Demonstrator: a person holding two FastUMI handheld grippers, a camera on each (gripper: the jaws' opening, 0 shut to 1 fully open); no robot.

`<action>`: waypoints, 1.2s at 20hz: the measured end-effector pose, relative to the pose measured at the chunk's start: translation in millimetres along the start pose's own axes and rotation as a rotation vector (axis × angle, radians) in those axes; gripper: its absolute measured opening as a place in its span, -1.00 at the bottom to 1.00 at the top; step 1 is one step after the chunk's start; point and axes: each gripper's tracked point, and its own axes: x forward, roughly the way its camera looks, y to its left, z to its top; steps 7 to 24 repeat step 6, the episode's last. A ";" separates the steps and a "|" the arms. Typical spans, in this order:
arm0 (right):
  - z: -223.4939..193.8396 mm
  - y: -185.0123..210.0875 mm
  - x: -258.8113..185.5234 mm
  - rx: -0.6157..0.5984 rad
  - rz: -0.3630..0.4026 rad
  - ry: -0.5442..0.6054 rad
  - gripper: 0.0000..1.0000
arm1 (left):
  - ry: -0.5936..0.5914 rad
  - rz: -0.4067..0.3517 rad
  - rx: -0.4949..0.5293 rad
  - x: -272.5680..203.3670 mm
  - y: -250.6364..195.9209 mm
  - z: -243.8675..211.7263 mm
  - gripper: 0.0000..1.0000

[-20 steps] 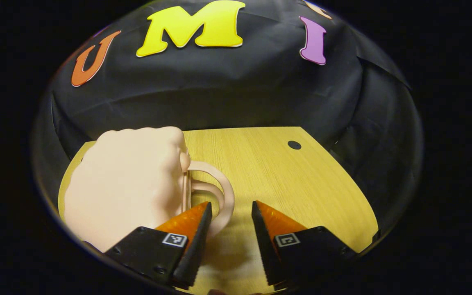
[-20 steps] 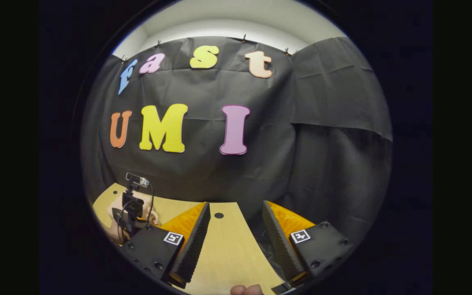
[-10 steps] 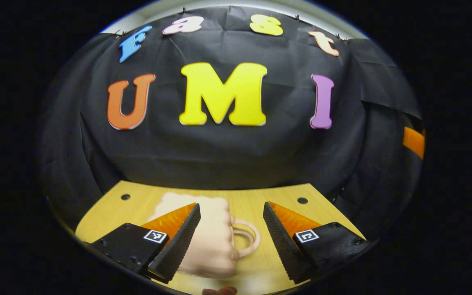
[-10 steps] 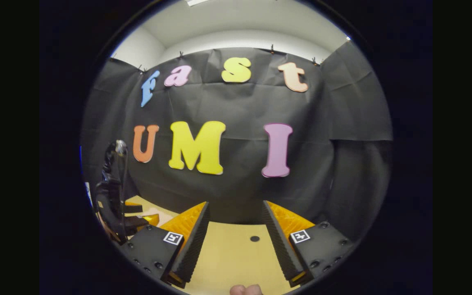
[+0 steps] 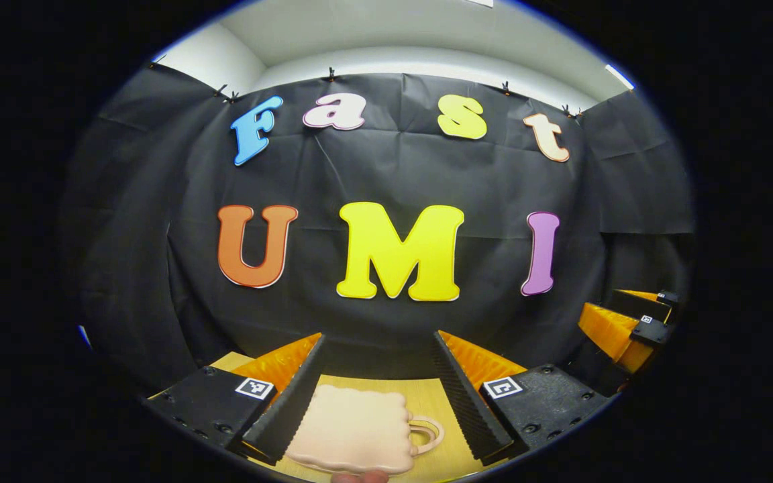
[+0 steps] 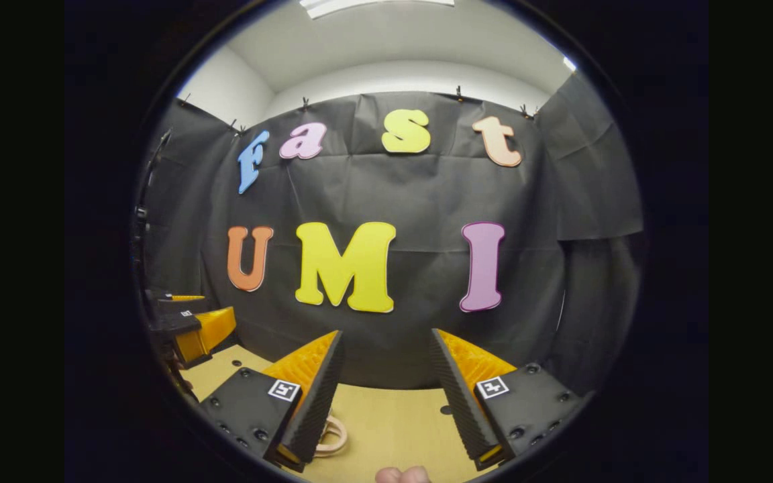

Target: First open the suitcase, pack the skin care products into it, and then close the suitcase.

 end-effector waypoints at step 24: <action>-10.6 4.5 -3.4 0.001 -0.037 0.030 0.54 | -0.005 -0.013 -0.003 -9.2 1.2 1.1 0.94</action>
